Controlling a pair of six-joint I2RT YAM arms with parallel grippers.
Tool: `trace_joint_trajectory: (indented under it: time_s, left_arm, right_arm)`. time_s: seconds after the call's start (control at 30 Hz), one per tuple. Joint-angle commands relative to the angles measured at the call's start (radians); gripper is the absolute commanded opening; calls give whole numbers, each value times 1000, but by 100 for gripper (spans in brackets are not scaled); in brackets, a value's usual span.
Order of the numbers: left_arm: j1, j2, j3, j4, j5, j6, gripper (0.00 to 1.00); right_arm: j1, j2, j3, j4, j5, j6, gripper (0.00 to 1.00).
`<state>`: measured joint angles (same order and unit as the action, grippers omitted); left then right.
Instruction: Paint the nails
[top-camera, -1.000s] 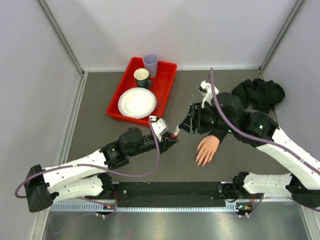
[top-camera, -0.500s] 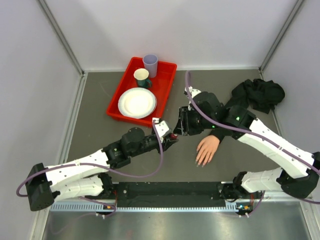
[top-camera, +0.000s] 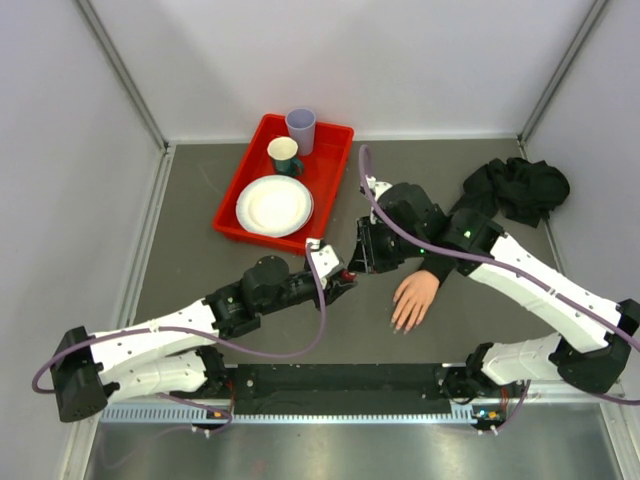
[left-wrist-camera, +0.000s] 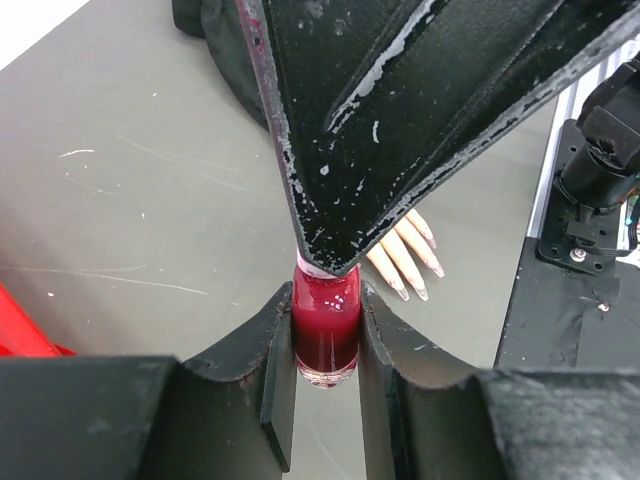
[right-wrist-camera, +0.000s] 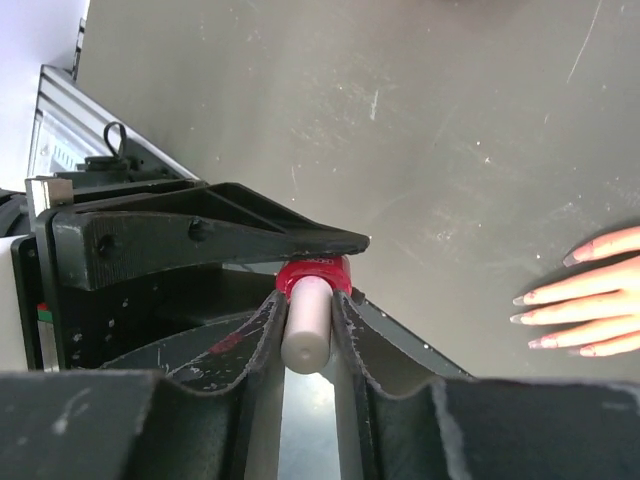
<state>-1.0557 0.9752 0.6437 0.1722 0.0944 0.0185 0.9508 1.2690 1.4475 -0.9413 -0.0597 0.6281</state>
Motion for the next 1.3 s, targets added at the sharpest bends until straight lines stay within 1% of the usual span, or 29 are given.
trace_joint_trajectory:
  time_s: [0.0,0.17,0.2,0.27,0.3,0.33,0.37,0.43,0.5,0.53,0.57,0.6,0.63,0.67,0.7,0.77,0.8,0.83,0.93,1.0,1.1,1.13,1.17,1.2,1.23,1.27]
  left_arm:
    - [-10,-24,1,43,31,8,0]
    - [-9,-33,1,36,50,3,0]
    - [-9,-35,-3,36,54,1,0]
    - [-9,-38,-3,35,59,-3,0]
    - [-9,-36,1,32,62,-11,0]
    - [-9,-38,7,17,68,-14,0]
    - [-9,-41,11,10,91,-50,0]
    - [-7,-52,22,-7,129,-80,0]
    - [-7,-59,27,-13,223,-112,0]
    - [-7,-66,33,-16,258,-124,0]
    - [-7,-69,36,-14,336,-146,0]
    - [-6,-69,37,-10,375,-158,0]
    - [-6,-73,39,1,416,-172,0]
    - [-6,-76,33,44,473,-202,0]
    - [-7,-81,25,76,573,-222,0]
    - [-6,-92,7,163,678,-294,0]
    - [-6,-84,16,247,794,-336,0]
    - [-6,-67,27,260,824,-351,0]
    - [-6,-38,63,265,858,-379,0]
    - [-6,-30,74,262,848,-374,0]
    - [-6,-24,89,196,779,-325,0]
    - [-6,-29,99,153,751,-309,0]
    - [-4,-32,102,126,679,-272,0]
    - [-6,-36,105,100,635,-253,0]
    - [-4,-44,108,83,589,-238,0]
    - [-6,-49,108,49,493,-203,0]
  right_arm:
    - [-1,-7,17,35,-28,-14,20]
    - [-3,9,19,30,-43,-34,21]
    - [-4,12,20,35,-46,-41,19]
    - [-4,13,19,36,-57,-56,9]
    - [-4,13,20,39,-64,-67,0]
    - [-4,12,19,38,-83,-106,0]
    - [-4,7,14,39,-95,-134,0]
    - [-4,-14,1,53,-141,-243,0]
    - [-4,-46,-35,84,-214,-350,0]
    - [-4,-65,-51,135,-250,-385,0]
    - [-4,-112,-91,165,-293,-419,0]
    - [-3,-137,-113,192,-390,-486,0]
    - [-3,-158,-136,249,-440,-513,0]
    - [-3,-196,-171,268,-484,-539,0]
    - [-3,-206,-180,280,-568,-589,0]
    - [-1,-224,-196,292,-655,-623,0]
    - [-3,-246,-203,302,-713,-684,0]
    - [-3,-249,-200,294,-723,-694,0]
    - [-3,-258,-176,254,-726,-720,0]
    - [-3,-270,-176,245,-704,-728,0]
    - [-3,-289,-168,231,-661,-705,0]
    - [-1,-296,-165,228,-620,-674,0]
    - [-3,-304,-162,228,-594,-656,5]
    - [-1,-310,-162,231,-510,-598,15]
    - [-3,-316,-162,228,-459,-569,25]
    - [-3,-325,-162,223,-409,-541,39]
